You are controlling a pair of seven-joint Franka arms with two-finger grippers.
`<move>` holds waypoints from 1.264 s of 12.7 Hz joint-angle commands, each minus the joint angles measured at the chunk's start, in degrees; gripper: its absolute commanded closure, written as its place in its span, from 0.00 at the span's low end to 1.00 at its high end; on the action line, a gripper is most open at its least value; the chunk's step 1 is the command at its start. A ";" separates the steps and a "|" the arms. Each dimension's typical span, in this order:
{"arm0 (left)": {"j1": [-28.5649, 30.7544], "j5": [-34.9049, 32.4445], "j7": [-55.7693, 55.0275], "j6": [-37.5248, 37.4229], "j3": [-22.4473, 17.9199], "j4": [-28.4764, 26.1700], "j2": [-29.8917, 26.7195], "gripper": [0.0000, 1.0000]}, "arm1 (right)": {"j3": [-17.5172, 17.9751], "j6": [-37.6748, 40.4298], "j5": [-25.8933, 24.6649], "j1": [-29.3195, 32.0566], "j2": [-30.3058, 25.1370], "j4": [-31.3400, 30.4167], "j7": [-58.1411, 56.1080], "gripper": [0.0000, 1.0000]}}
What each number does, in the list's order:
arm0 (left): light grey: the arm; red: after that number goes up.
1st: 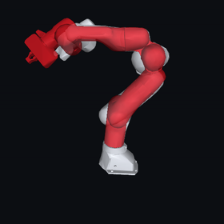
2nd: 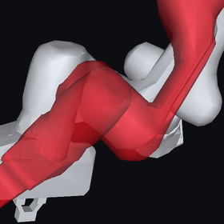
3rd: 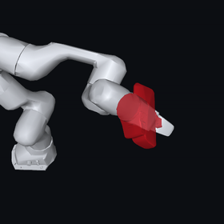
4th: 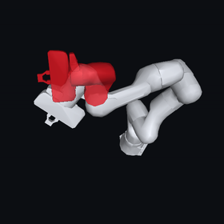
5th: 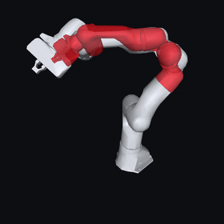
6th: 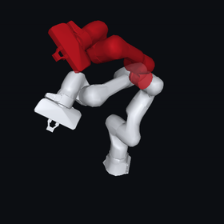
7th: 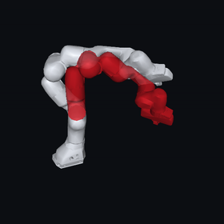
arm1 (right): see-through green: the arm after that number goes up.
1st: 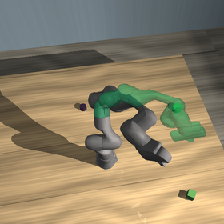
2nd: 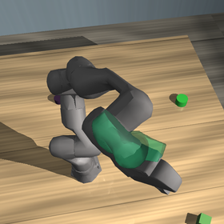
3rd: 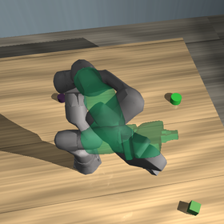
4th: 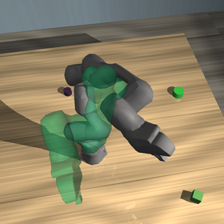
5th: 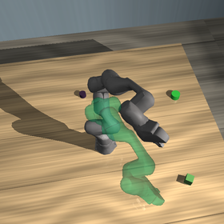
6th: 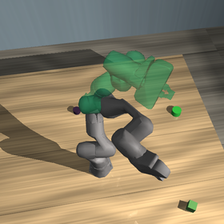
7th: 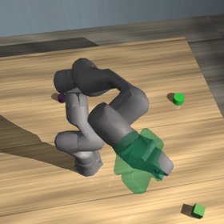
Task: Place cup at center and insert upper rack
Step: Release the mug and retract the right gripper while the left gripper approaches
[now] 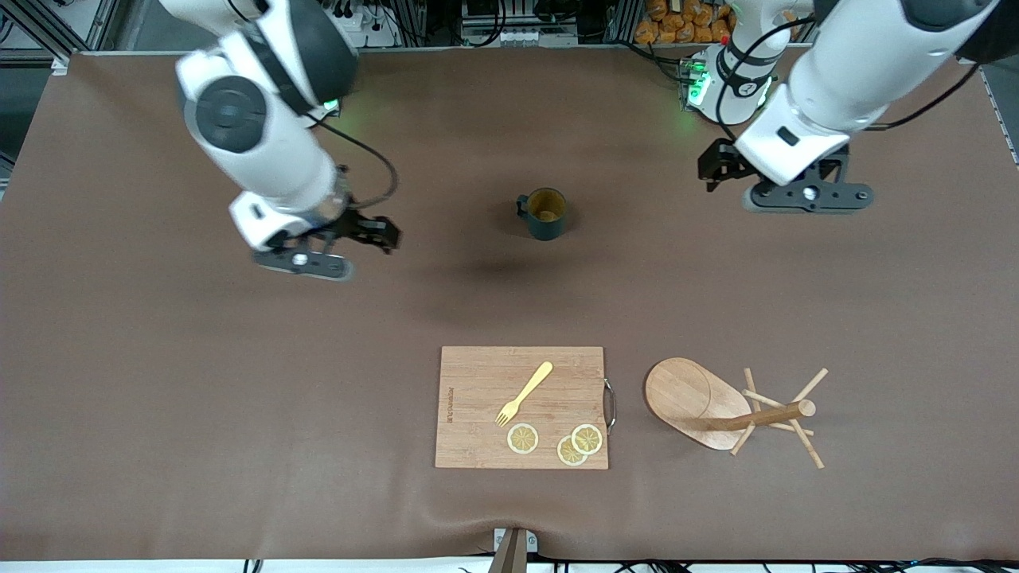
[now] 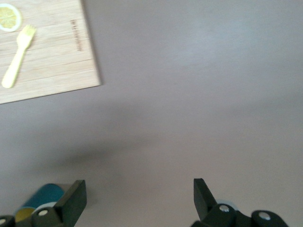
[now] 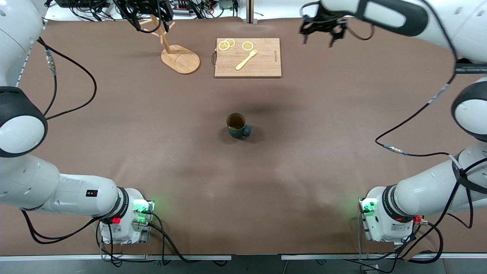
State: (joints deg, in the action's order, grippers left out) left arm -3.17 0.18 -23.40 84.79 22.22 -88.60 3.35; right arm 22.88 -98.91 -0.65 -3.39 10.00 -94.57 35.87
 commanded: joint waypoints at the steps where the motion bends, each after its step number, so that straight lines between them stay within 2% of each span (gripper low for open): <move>1: 0.45 2.36 -4.88 1.33 3.60 -3.15 -0.54 0.00 | 1.11 1.87 3.10 9.33 -5.59 -4.74 -11.48 0.00; 7: 0.53 2.54 -14.37 17.40 10.46 -15.54 -0.45 0.00 | 0.85 6.00 3.11 28.77 -10.35 -4.49 -36.90 0.00; 12: 0.36 6.67 -16.68 25.41 11.97 -20.47 1.47 0.00 | 0.32 7.85 2.67 30.72 -13.87 -4.57 -37.89 0.00; 16: -3.41 6.85 -21.23 31.72 12.41 -24.50 3.15 0.00 | -0.91 9.44 2.40 31.08 -15.10 -4.31 -37.89 0.00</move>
State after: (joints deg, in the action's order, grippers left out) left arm -4.81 6.15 -41.97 112.62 34.30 -110.34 6.48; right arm 22.08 -89.37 1.21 26.28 -3.25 -97.31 -1.18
